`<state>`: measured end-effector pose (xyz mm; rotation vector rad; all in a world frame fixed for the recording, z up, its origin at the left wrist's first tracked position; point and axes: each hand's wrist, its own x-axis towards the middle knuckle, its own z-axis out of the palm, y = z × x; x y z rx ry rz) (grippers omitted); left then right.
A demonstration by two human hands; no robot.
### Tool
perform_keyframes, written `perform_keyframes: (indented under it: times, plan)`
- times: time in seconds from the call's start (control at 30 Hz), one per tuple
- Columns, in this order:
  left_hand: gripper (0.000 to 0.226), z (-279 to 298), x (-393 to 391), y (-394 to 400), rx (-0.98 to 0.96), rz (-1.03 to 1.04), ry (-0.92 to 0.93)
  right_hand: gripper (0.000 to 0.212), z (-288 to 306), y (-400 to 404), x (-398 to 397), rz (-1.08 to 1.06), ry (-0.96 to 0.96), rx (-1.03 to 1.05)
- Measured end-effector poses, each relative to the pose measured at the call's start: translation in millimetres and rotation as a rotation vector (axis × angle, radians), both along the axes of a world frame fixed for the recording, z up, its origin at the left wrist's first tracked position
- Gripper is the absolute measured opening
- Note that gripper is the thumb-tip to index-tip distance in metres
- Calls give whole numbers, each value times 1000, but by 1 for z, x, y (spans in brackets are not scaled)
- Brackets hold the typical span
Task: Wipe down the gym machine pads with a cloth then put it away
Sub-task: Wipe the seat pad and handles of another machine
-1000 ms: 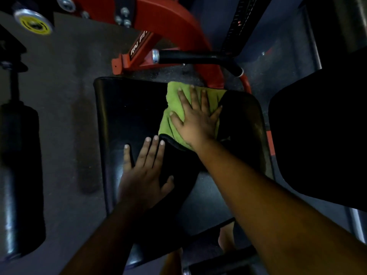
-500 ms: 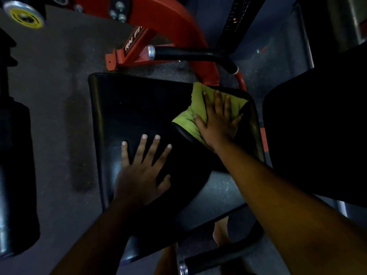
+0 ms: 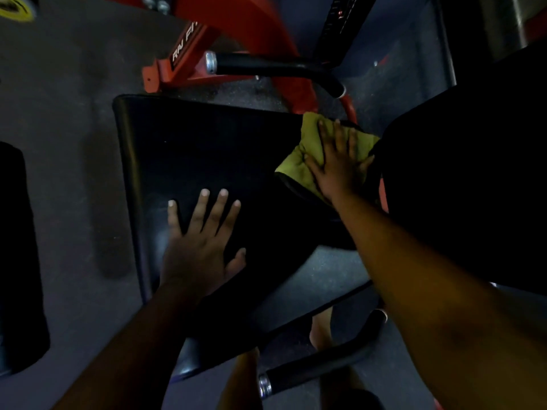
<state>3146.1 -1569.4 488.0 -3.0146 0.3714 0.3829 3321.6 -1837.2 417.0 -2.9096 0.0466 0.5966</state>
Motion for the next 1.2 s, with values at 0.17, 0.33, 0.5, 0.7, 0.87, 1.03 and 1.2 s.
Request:
perform_keyframes:
  times: [0.17,0.33,0.5,0.7,0.87,1.03,1.2]
  plan:
    - [86,5,-1,-1,-1,24,49,84,10,-28,-75,-13,75,-16]
    - [86,7,-2,-2,-17,27,44,82,10,-23,-109,-122,125,-57]
    - [85,1,0,0,-20,11,4,74,5,-4,4,-405,-8,26]
    - [84,4,-1,-1,-16,7,0,81,14,47,-34,132,-23,29]
    - [86,3,2,-1,16,15,31,70,0,-12,20,-180,-3,-22]
    - [86,4,0,1,-23,16,39,76,8,24,-46,-42,22,-19]
    - [86,8,1,-2,-1,14,69,75,22,-19,-177,21,49,-62]
